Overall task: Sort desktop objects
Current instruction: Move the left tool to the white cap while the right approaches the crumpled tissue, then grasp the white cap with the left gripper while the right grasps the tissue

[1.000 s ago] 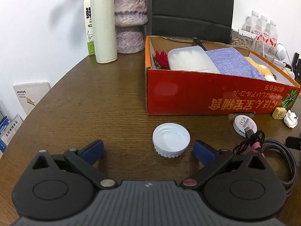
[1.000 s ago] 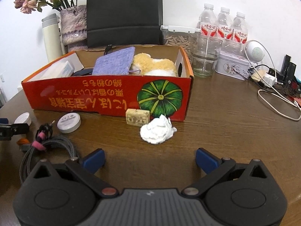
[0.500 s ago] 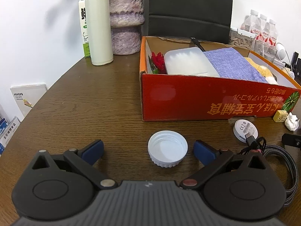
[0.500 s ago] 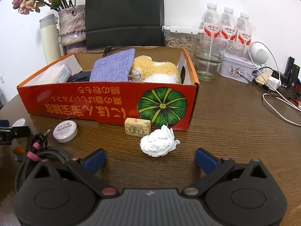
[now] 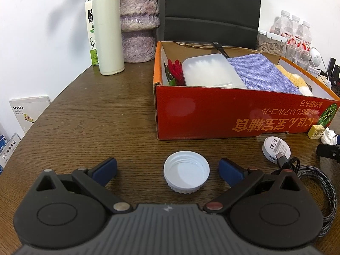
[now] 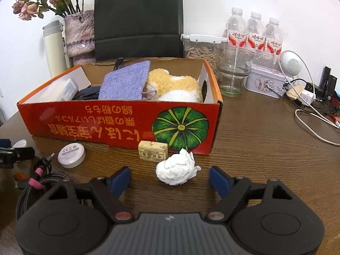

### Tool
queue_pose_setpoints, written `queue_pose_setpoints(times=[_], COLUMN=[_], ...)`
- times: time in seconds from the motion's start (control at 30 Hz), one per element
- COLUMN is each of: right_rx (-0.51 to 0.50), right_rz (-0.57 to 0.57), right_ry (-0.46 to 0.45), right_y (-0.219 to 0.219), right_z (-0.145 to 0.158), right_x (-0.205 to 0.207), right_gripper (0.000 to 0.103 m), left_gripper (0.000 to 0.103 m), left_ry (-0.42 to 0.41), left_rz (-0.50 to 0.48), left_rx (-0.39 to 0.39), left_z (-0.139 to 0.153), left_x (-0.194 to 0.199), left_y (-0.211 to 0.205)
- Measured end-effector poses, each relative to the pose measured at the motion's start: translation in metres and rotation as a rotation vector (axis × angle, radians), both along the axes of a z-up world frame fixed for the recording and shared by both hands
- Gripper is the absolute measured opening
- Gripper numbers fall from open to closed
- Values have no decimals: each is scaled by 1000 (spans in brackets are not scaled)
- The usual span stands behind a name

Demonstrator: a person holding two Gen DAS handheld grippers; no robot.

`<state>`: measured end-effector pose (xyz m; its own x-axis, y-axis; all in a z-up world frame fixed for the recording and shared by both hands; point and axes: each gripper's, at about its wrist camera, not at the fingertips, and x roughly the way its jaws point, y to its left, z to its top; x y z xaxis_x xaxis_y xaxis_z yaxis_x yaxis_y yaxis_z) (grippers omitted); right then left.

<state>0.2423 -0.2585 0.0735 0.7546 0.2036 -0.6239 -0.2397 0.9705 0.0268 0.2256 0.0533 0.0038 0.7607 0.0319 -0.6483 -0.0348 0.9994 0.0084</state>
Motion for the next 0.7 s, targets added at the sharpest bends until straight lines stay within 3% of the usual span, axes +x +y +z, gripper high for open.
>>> queue_pose_setpoints(times=[0.5, 0.57, 0.7], right_rx=[-2, -1, 5], right_rz=[1, 1, 4], right_ry=[-2, -5, -18], right_y=[1, 1, 0], right_z=[0, 0, 1], right_x=[0, -1, -2], right_gripper=[80, 75, 53], left_gripper=[103, 103, 103], left_ry=[0, 0, 1], left_rz=[27, 27, 22], left_rx=[6, 10, 3], left_z=[0, 0, 1], left_x=[0, 0, 1], left_y=[0, -1, -1])
